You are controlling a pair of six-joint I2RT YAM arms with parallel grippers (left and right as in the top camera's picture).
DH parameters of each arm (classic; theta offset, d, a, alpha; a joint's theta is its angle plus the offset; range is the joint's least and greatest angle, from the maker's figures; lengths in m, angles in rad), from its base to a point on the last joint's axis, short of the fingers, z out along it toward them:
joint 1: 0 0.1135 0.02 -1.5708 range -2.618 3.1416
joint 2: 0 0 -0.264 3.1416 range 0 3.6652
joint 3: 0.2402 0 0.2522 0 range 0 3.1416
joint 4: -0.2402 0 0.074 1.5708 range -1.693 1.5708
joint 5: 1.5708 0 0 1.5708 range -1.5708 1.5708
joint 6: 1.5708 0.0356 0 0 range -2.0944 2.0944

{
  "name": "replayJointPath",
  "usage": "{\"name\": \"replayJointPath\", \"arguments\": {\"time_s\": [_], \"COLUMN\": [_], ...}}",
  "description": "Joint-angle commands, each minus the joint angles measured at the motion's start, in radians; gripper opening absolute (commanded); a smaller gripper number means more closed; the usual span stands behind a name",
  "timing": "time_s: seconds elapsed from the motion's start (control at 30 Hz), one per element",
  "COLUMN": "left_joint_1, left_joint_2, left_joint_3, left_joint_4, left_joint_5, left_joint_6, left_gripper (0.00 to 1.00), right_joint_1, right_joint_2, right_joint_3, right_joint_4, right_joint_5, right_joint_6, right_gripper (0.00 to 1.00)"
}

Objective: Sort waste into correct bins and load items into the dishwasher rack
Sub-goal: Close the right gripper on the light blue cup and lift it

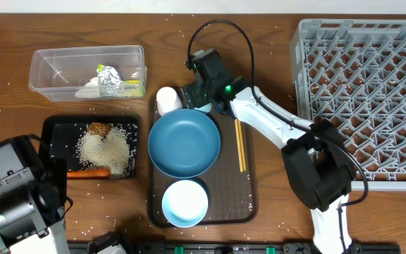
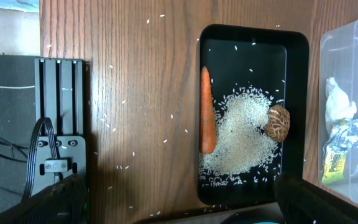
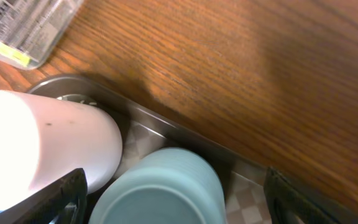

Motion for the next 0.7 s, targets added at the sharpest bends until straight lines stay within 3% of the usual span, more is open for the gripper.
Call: {"name": "replayJointPath", "arguments": {"time_s": [0.0, 0.33, 0.43, 0.67], "left_joint_1": [0.005, 0.005, 0.005, 0.005], "left_joint_2": [-0.001, -0.001, -0.001, -0.001], "left_joint_3": [-0.002, -0.002, -0.002, -0.002], "left_joint_4": [-0.004, -0.004, -0.004, -0.004], "left_joint_5": [-0.02, -0.02, -0.02, -0.02], "left_joint_6": [0.013, 0.013, 0.013, 0.013], "left_gripper": [0.98, 0.98, 0.98, 0.98], "right_joint_1": [0.007, 0.007, 0.007, -0.002], "right_joint_2": [0.029, 0.029, 0.029, -0.006], "right_joint_3": [0.015, 0.015, 0.015, 0.015], "right_joint_4": [0.011, 0.023, 0.021, 0.002], "right_joint_5": [-0.006, -0.006, -0.006, -0.006], "right_joint_6": [0.015, 0.015, 0.015, 0.015], "right_gripper": [0.82, 0.65, 0.56, 0.48]}}
